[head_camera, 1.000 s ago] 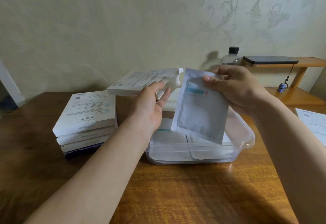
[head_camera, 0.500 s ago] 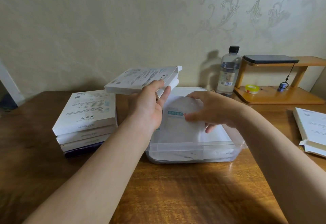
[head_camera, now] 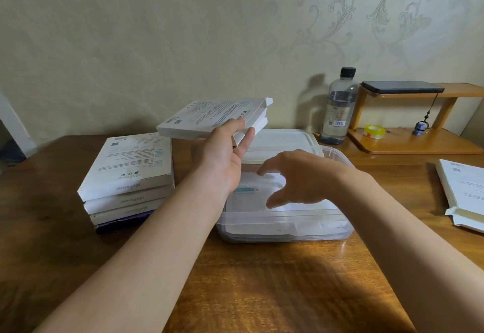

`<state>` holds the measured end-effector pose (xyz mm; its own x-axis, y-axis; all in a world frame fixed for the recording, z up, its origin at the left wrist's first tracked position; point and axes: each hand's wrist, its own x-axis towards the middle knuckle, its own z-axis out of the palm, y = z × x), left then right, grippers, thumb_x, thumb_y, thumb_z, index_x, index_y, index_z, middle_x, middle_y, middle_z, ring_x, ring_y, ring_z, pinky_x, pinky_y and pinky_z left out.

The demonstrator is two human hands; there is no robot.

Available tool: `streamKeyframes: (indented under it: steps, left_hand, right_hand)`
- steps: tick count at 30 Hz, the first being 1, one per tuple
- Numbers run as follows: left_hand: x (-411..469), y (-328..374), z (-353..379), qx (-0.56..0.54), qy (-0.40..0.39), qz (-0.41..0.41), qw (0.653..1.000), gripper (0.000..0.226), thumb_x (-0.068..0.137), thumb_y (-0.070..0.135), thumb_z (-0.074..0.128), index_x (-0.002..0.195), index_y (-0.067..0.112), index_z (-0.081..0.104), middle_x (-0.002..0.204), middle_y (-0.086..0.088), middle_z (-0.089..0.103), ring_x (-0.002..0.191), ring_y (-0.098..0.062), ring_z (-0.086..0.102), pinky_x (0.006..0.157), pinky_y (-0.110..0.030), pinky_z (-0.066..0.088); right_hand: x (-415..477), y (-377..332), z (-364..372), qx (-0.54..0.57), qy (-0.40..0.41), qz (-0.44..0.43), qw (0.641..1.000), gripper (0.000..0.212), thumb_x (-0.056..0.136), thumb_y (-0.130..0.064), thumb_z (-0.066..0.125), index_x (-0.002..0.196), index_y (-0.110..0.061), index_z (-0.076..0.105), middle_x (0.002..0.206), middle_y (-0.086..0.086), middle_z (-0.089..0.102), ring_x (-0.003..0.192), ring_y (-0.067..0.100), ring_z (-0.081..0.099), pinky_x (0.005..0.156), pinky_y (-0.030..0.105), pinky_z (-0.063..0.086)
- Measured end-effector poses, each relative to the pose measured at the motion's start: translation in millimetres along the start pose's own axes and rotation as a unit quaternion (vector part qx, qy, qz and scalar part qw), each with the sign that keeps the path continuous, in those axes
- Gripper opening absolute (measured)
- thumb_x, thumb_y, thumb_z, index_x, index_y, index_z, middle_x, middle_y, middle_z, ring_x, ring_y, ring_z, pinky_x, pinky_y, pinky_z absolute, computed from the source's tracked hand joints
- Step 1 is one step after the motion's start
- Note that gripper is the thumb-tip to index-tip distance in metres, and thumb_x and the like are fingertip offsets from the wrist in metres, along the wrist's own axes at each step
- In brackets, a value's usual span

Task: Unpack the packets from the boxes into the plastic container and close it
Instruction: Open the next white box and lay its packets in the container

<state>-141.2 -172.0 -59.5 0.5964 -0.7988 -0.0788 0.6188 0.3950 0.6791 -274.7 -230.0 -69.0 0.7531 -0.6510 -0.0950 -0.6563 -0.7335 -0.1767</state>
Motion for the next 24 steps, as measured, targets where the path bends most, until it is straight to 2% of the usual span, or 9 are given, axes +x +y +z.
streamKeyframes:
  steps: [4, 8, 14, 20, 24]
  left_hand:
    - [1.2, -0.9, -0.7, -0.002, -0.005, -0.007, 1.000, 0.035, 0.084, -0.012, 0.070, 0.103, 0.017, 0.061, 0.107, -0.001, 0.068, 0.096, -0.014, 0.066, 0.084, -0.039, 0.063]
    - [2.6, -0.9, -0.9, 0.002, -0.007, -0.012, 1.000, 0.037, 0.083, -0.012, 0.071, 0.105, 0.016, 0.062, 0.108, -0.001, 0.068, 0.095, -0.014, 0.066, 0.081, -0.038, 0.064]
    - [2.9, -1.6, -1.0, 0.006, -0.010, -0.011, 1.000, 0.037, 0.083, -0.013, 0.071, 0.104, 0.016, 0.061, 0.111, -0.002, 0.068, 0.099, -0.016, 0.066, 0.079, -0.038, 0.064]
    - [3.1, -2.0, -1.3, 0.006, -0.011, -0.011, 1.000, 0.038, 0.083, -0.013, 0.071, 0.104, 0.017, 0.060, 0.114, -0.004, 0.067, 0.106, -0.020, 0.066, 0.081, -0.039, 0.064]
    - [2.5, -2.5, -0.8, 0.009, -0.015, -0.012, 1.000, 0.037, 0.083, -0.014, 0.070, 0.101, 0.017, 0.061, 0.112, -0.003, 0.068, 0.102, -0.018, 0.065, 0.081, -0.039, 0.064]
  right_hand:
    - [1.4, -6.1, 5.3, -0.036, -0.066, -0.018, 0.997, 0.069, 0.088, -0.051, 0.066, 0.150, -0.037, 0.037, 0.157, -0.011, 0.035, 0.142, 0.018, 0.035, 0.117, 0.038, 0.029]
    - [3.7, -6.4, 8.4, -0.038, -0.098, -0.020, 0.994, 0.067, 0.091, -0.053, 0.062, 0.151, -0.040, 0.035, 0.158, -0.009, 0.034, 0.142, 0.020, 0.036, 0.117, 0.038, 0.029]
    - [5.0, -8.0, 10.7, -0.030, -0.111, -0.020, 0.993, 0.068, 0.090, -0.053, 0.061, 0.151, -0.040, 0.033, 0.158, -0.009, 0.034, 0.142, 0.019, 0.036, 0.118, 0.039, 0.029]
    - [2.7, -12.3, 7.0, -0.016, -0.076, -0.026, 0.997, 0.074, 0.087, -0.051, 0.067, 0.151, -0.038, 0.033, 0.159, -0.010, 0.033, 0.144, 0.020, 0.034, 0.118, 0.038, 0.031]
    - [6.4, -10.0, 10.4, -0.020, -0.110, -0.023, 0.993, 0.085, 0.079, -0.062, 0.070, 0.151, -0.045, 0.030, 0.159, -0.010, 0.033, 0.144, 0.019, 0.034, 0.118, 0.039, 0.029]
